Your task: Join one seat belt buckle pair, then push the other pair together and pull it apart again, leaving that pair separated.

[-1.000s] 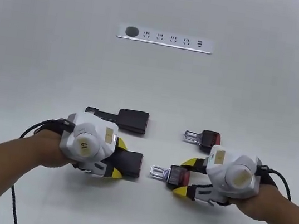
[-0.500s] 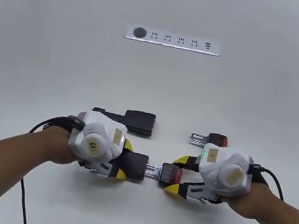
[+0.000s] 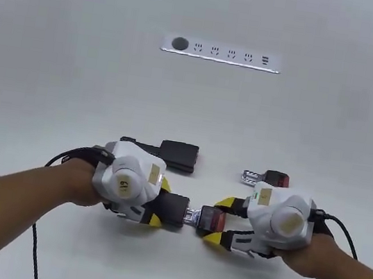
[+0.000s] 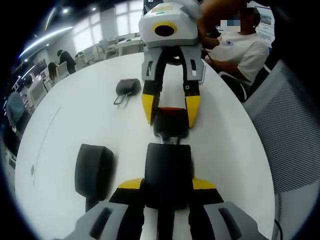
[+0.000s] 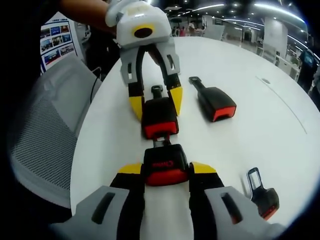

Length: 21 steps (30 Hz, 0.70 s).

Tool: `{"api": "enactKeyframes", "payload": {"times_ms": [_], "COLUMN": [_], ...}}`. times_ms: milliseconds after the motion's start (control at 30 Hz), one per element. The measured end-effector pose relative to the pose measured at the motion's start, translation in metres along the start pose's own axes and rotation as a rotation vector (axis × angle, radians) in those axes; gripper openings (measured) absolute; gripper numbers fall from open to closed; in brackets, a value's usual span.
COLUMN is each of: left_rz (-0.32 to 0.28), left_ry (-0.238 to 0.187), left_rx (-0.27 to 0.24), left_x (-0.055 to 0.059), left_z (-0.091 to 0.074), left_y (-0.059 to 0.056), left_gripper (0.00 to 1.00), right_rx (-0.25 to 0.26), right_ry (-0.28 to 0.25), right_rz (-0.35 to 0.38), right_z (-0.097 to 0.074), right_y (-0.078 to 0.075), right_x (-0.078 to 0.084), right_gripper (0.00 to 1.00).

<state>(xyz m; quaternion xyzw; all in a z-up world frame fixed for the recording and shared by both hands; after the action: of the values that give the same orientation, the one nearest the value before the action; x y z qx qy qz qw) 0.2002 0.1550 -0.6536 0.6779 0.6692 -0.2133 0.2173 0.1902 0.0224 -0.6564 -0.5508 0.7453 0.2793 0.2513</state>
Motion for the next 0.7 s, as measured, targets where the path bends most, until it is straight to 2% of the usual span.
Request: {"api": "enactKeyframes", "payload": {"times_ms": [700], "left_rz": [0.019], "left_ry": [0.021], "left_rx": [0.017], "left_x": [-0.0011], "left_z": [0.001], "left_y": [0.0005], "left_gripper": [0.34], "right_rx": [-0.002], "right_ry": [-0.03], "right_rz": [0.02], "right_z": [0.0076], "right_y": [0.001], "right_x": [-0.0062], "right_gripper": [0.32]}}
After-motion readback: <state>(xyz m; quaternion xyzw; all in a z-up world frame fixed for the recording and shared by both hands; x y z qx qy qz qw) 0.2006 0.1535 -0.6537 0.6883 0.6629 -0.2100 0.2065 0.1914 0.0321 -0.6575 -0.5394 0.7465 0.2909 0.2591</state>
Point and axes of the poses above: the centre of the closed fingertips' face, and the gripper's own axes: z roughly forward along the fingers, y roughly to its left, x roughly out of its underside, the point moved 5 cm from there along -z, roughly backward along the fingers, and after that the axes turned 2 degrees about z, right-handed, at the moved point
